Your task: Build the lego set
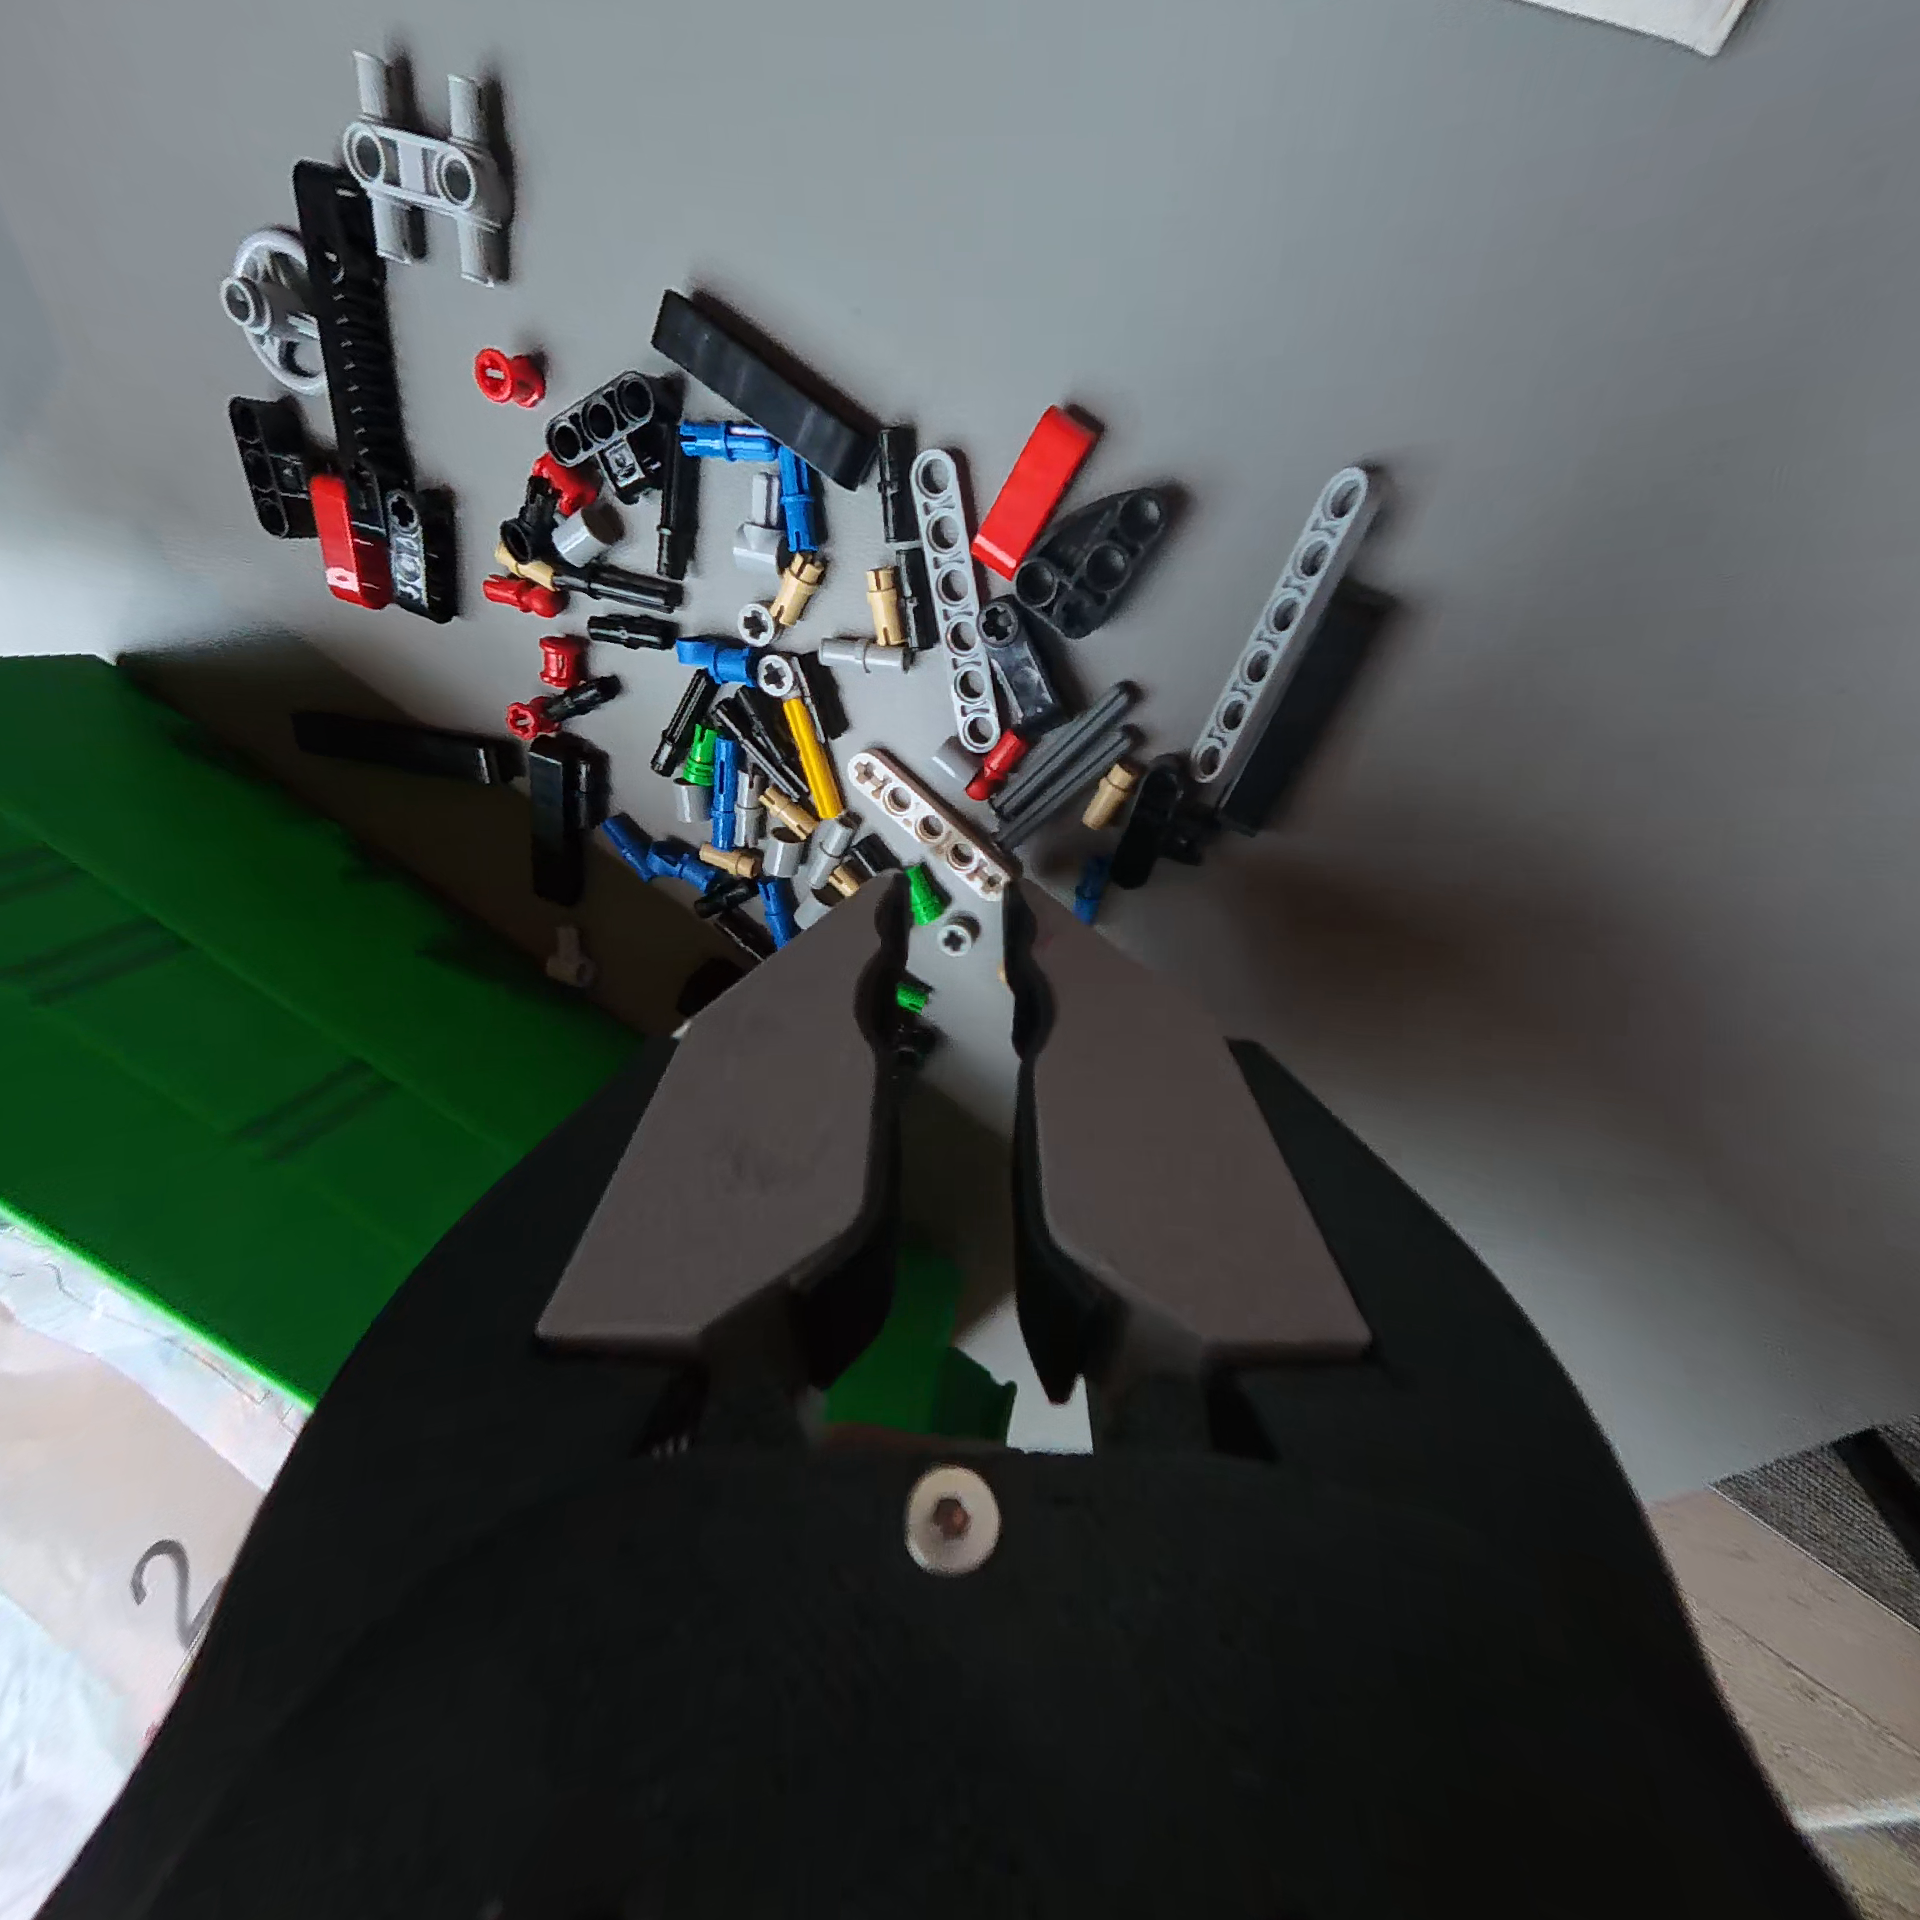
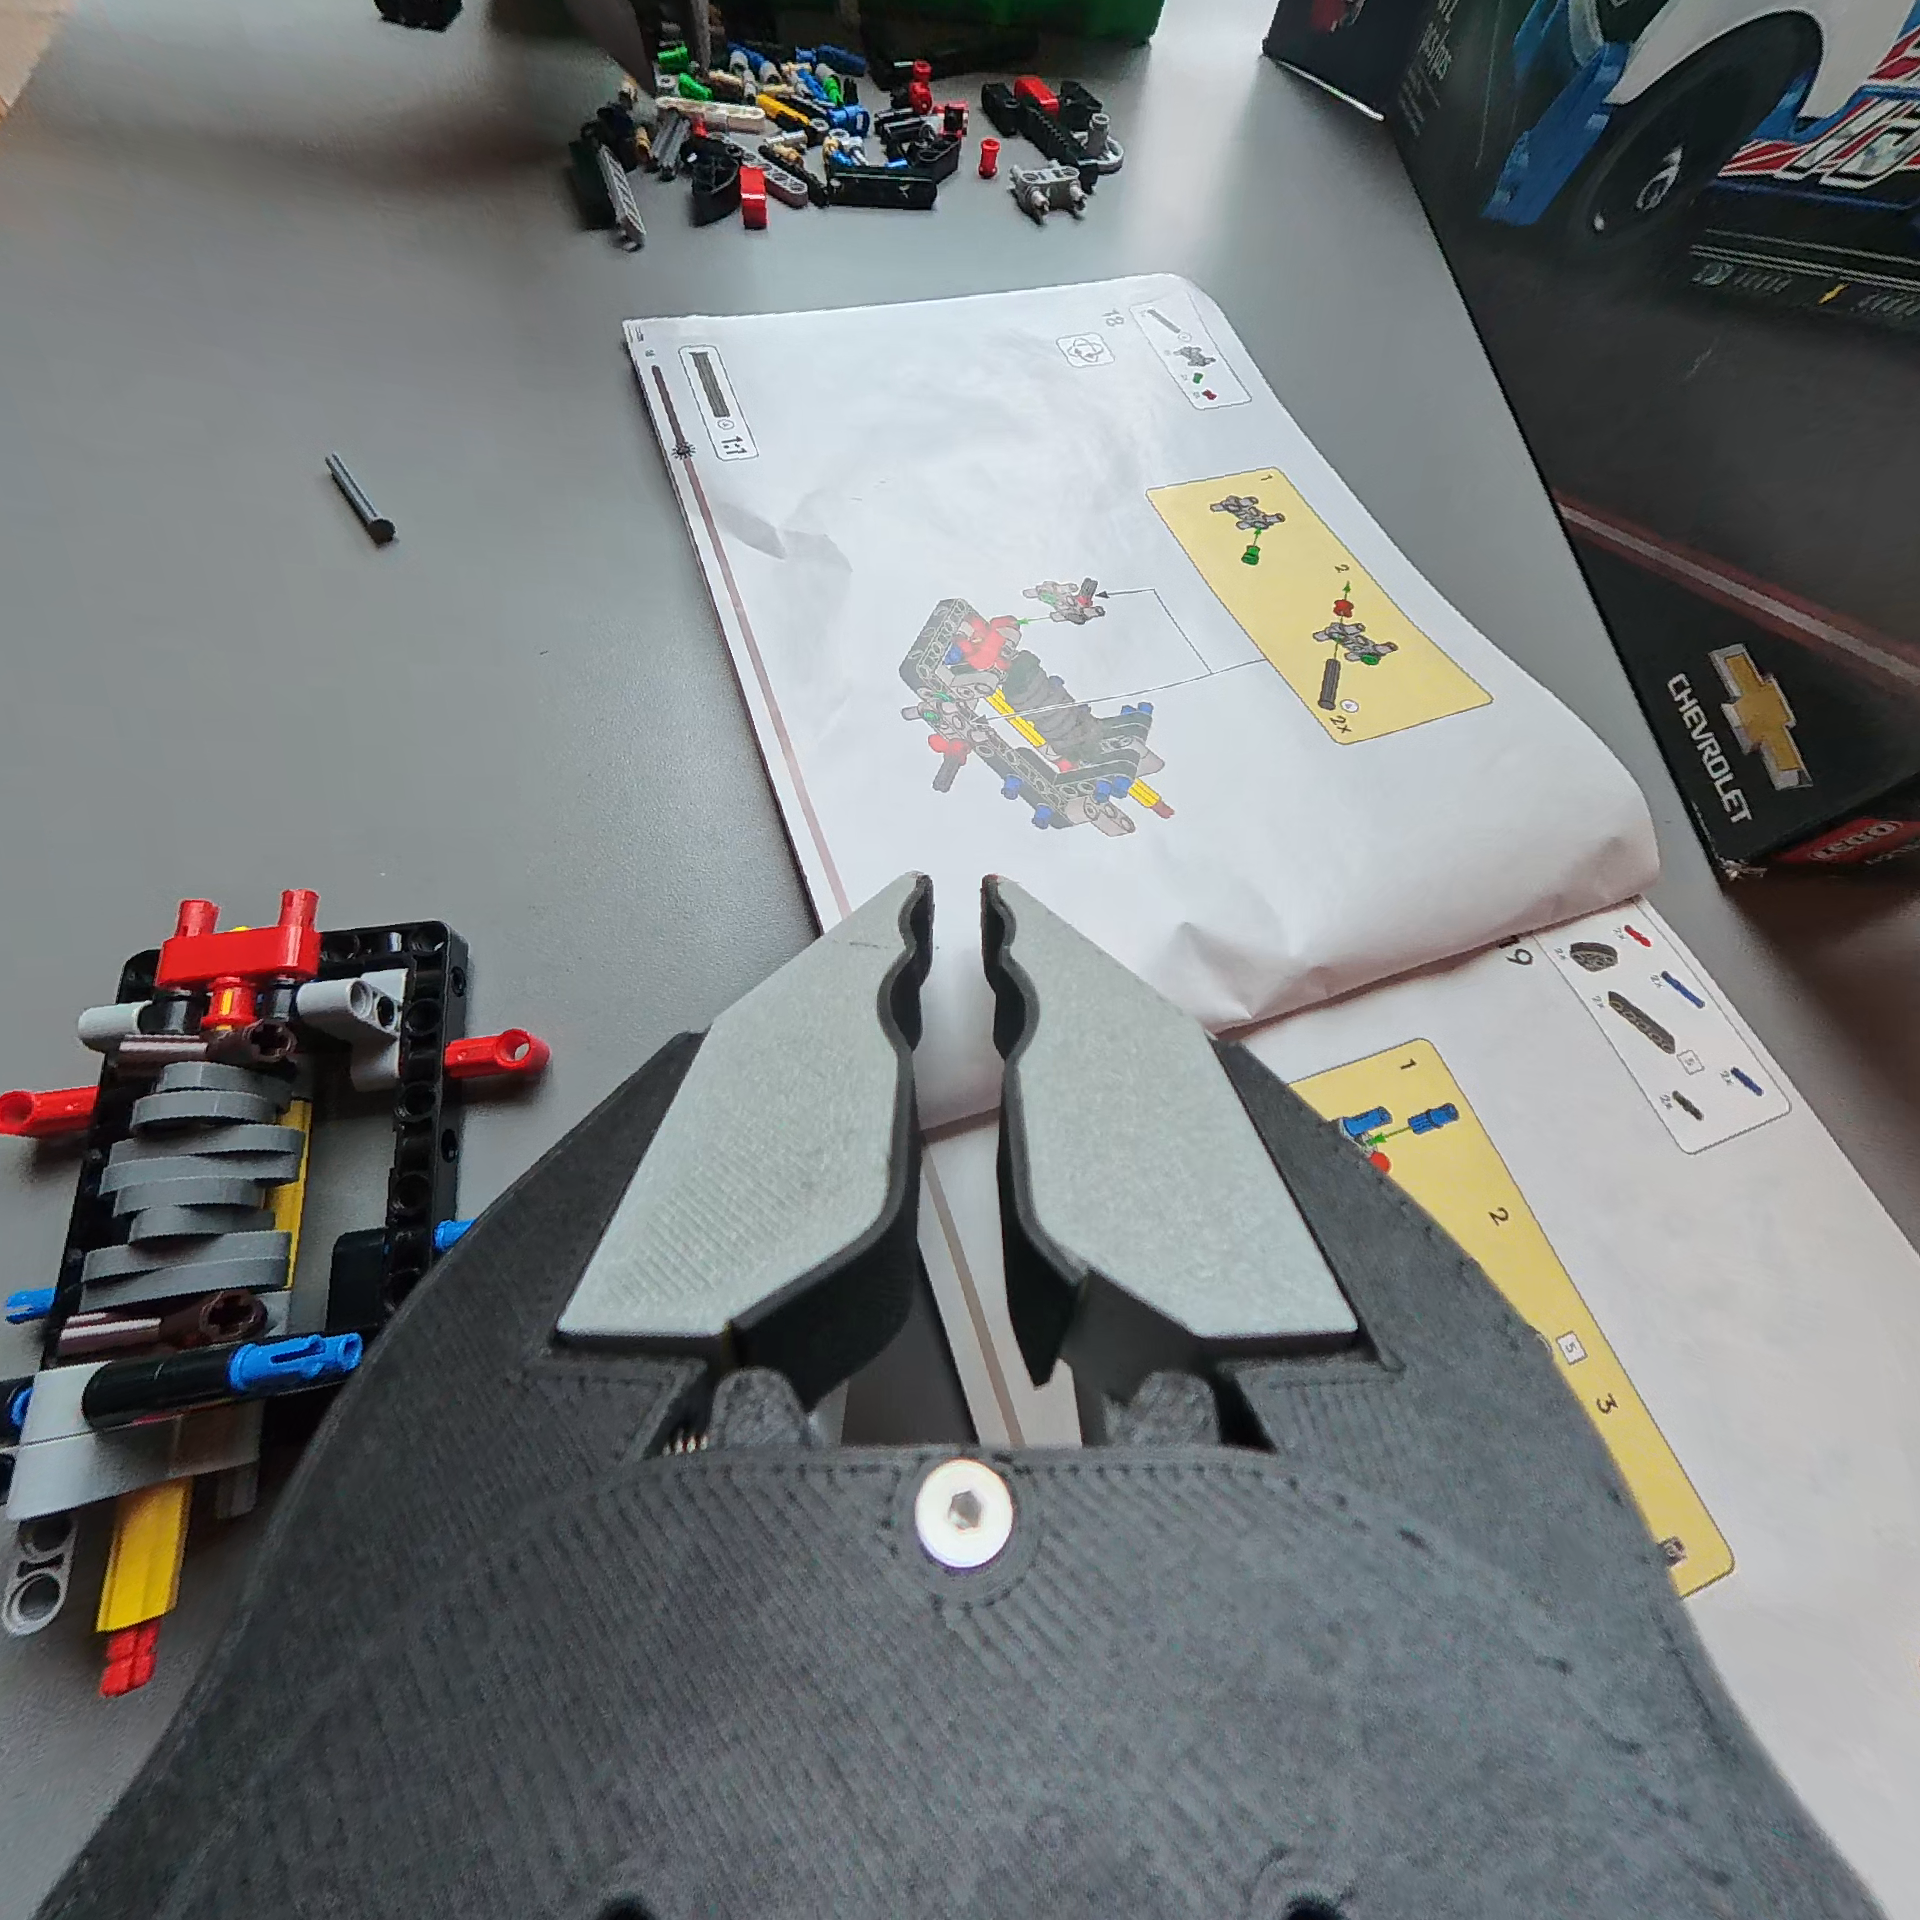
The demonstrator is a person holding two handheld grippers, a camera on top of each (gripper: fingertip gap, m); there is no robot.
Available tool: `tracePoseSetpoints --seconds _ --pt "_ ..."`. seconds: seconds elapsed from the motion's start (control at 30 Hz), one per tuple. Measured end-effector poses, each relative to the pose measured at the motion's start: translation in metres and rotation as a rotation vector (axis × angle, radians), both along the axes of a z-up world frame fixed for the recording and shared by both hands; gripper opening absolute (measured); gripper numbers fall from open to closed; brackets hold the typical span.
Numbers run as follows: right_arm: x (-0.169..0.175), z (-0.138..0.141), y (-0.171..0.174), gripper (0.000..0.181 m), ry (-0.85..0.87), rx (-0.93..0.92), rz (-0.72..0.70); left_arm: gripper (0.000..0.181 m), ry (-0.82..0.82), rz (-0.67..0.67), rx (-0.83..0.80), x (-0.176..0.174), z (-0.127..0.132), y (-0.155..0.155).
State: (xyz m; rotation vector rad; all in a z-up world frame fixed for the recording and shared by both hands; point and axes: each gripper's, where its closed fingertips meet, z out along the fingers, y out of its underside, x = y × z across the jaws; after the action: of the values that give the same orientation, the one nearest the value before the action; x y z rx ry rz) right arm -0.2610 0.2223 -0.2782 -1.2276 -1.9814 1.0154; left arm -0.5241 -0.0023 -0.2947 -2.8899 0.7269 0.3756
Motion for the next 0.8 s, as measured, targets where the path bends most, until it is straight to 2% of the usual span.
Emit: tracePoseSetpoints --seconds 0.17,0.57,0.8 --pt "0.000 0.000 0.000 0.006 0.002 0.002 0.000 0.015 0.006 -0.041 0.004 0.008 0.005 0.005" --pt "0.000 0.001 -0.001 0.006 0.006 -0.005 0.006 0.015 0.039 -0.173 -0.121 0.013 -0.006 0.001" --pt "0.001 0.002 -0.002 0.006 0.007 -0.009 0.008 0.009 0.032 -0.197 -0.158 0.012 -0.008 0.002"
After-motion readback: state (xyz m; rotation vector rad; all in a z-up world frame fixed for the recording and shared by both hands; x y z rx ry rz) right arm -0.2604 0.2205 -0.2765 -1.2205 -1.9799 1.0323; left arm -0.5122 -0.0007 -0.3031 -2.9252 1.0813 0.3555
